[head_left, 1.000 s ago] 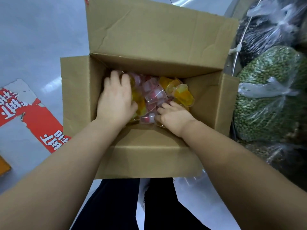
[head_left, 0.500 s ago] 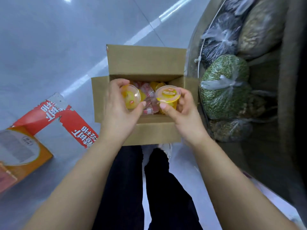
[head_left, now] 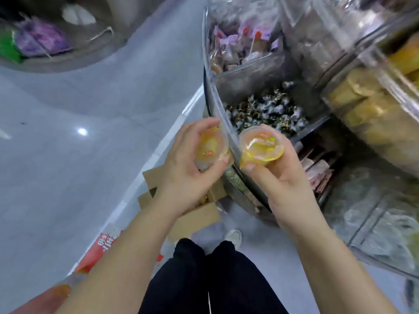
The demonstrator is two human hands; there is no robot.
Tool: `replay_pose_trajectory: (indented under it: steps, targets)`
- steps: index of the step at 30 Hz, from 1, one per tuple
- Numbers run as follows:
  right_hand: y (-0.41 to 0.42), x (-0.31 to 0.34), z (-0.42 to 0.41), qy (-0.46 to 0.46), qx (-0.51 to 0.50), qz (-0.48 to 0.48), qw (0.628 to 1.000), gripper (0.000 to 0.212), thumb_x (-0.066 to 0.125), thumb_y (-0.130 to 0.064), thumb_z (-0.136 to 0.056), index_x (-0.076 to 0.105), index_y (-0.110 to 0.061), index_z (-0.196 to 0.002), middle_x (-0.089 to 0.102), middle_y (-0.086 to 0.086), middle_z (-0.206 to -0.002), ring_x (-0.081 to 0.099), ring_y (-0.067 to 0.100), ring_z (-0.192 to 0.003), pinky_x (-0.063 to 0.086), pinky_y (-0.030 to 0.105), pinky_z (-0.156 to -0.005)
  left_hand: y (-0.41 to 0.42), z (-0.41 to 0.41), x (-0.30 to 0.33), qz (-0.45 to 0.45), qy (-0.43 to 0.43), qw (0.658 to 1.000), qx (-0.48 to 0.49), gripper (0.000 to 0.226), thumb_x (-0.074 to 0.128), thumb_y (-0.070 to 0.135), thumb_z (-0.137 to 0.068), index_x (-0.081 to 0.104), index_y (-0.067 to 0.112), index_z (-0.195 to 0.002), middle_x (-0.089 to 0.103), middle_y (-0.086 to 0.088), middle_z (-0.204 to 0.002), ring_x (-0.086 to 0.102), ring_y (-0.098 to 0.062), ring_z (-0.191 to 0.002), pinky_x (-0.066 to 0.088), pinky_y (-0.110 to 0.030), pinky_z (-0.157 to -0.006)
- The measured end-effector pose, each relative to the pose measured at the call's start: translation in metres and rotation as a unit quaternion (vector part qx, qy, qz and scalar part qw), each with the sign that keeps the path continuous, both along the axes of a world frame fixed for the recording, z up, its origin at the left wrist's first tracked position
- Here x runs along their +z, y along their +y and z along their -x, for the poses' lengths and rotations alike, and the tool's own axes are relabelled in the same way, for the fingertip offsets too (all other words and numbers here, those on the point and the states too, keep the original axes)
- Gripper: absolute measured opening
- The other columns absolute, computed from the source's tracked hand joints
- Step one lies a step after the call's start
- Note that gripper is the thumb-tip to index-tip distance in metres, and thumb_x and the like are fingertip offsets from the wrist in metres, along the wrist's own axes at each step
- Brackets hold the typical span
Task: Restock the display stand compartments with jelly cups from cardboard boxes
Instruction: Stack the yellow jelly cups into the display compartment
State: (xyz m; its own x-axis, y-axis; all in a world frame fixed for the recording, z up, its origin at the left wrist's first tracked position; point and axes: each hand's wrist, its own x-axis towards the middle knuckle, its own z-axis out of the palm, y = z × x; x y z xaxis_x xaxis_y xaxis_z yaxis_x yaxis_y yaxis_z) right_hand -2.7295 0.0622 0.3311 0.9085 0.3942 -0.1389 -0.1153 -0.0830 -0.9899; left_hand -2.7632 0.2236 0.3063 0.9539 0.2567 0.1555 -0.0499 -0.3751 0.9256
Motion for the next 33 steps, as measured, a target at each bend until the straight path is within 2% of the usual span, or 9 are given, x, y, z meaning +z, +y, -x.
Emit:
replay_pose_trajectory:
  steps: [7, 11, 15, 19, 21, 23, 26, 29, 33]
  targets:
    - [-0.094, 0.066, -0.008, -0.061, -0.164, -0.023, 0.984, 0.055, 0.062, -0.025, -0.067, 0.05, -0.046, -0.117, 0.064, -0.017, -0.103, 0.06, 0.007, -0.095, 0.049, 0.018, -0.078, -0.081, -0.04, 0.066, -0.001, -0.053, 0.989, -0.14, 0.052, 0.069, 0.039, -0.072, 0.046, 0.043, -0.118, 0.057, 0.014, -0.117, 0.054, -0.001, -0.109, 0.041, -0.016, -0.093]
    - [-0.146, 0.092, -0.014, -0.095, -0.218, -0.018, 0.971, 0.054, 0.068, -0.029, -0.068, 0.049, -0.041, -0.117, 0.063, -0.013, -0.101, 0.061, 0.012, -0.097, 0.048, 0.022, -0.085, -0.127, -0.073, 0.098, 0.001, -0.097, 0.974, -0.206, 0.059, 0.074, 0.044, -0.065, 0.048, 0.037, -0.118, 0.058, 0.014, -0.115, 0.055, -0.002, -0.107, 0.044, -0.021, -0.093]
    - [-0.18, 0.114, -0.031, -0.153, -0.229, 0.058, 0.96, 0.049, 0.07, -0.031, -0.072, 0.047, -0.041, -0.114, 0.062, -0.019, -0.106, 0.059, 0.002, -0.101, 0.043, 0.013, -0.086, -0.16, -0.108, 0.124, -0.015, -0.135, 0.964, -0.231, 0.064, 0.076, 0.047, -0.062, 0.051, 0.028, -0.118, 0.055, 0.02, -0.111, 0.054, 0.003, -0.104, 0.043, -0.017, -0.091]
    - [-0.194, 0.125, -0.058, -0.169, -0.251, 0.16, 0.94, 0.052, 0.073, -0.033, -0.07, 0.048, -0.038, -0.116, 0.058, -0.006, -0.12, 0.052, 0.012, -0.117, 0.042, 0.038, -0.101, -0.175, -0.145, 0.141, -0.116, -0.142, 0.945, -0.271, 0.069, 0.082, 0.043, -0.057, 0.058, 0.016, -0.116, 0.057, 0.008, -0.106, 0.051, 0.001, -0.098, 0.037, -0.008, -0.089]
    - [-0.195, 0.126, -0.07, -0.156, -0.259, 0.171, 0.938, 0.054, 0.072, -0.032, -0.069, 0.049, -0.035, -0.118, 0.058, -0.004, -0.12, 0.053, 0.013, -0.116, 0.042, 0.04, -0.102, -0.177, -0.162, 0.143, -0.153, -0.131, 0.932, -0.3, 0.063, 0.082, 0.039, -0.059, 0.06, 0.015, -0.113, 0.055, 0.001, -0.104, 0.049, -0.003, -0.096, 0.036, -0.008, -0.087]
    - [-0.192, 0.124, -0.082, -0.143, -0.262, 0.191, 0.935, 0.054, 0.073, -0.031, -0.07, 0.048, -0.032, -0.118, 0.057, -0.01, -0.119, 0.052, 0.009, -0.115, 0.042, 0.03, -0.101, -0.177, -0.178, 0.145, -0.171, -0.117, 0.925, -0.318, 0.056, 0.078, 0.043, -0.062, 0.061, 0.014, -0.107, 0.052, 0.001, -0.101, 0.049, -0.006, -0.094, 0.036, -0.011, -0.086]
    - [-0.182, 0.118, -0.097, -0.146, -0.285, 0.253, 0.913, 0.054, 0.073, -0.026, -0.072, 0.041, -0.041, -0.113, 0.049, -0.029, -0.112, 0.046, -0.008, -0.109, 0.033, 0.0, -0.088, -0.174, -0.202, 0.146, -0.187, -0.101, 0.923, -0.32, 0.057, 0.069, 0.055, -0.061, 0.058, 0.015, -0.101, 0.053, 0.007, -0.098, 0.049, -0.005, -0.092, 0.038, -0.015, -0.081]
    - [-0.172, 0.113, -0.107, -0.129, -0.276, 0.32, 0.897, 0.055, 0.069, -0.027, -0.072, 0.042, -0.038, -0.118, 0.045, -0.028, -0.109, 0.038, -0.015, -0.096, 0.033, 0.0, -0.08, -0.166, -0.222, 0.147, -0.191, -0.058, 0.922, -0.333, 0.06, 0.068, 0.062, -0.055, 0.055, 0.023, -0.098, 0.057, 0.012, -0.097, 0.052, -0.005, -0.091, 0.042, -0.024, -0.079]
    - [-0.167, 0.109, -0.114, -0.13, -0.242, 0.39, 0.879, 0.054, 0.067, -0.023, -0.071, 0.046, -0.025, -0.121, 0.046, -0.01, -0.113, 0.039, -0.002, -0.098, 0.028, 0.013, -0.07, -0.157, -0.243, 0.149, -0.243, 0.003, 0.88, -0.407, 0.056, 0.071, 0.056, -0.055, 0.048, 0.031, -0.099, 0.053, 0.017, -0.099, 0.051, -0.003, -0.093, 0.042, -0.025, -0.081]
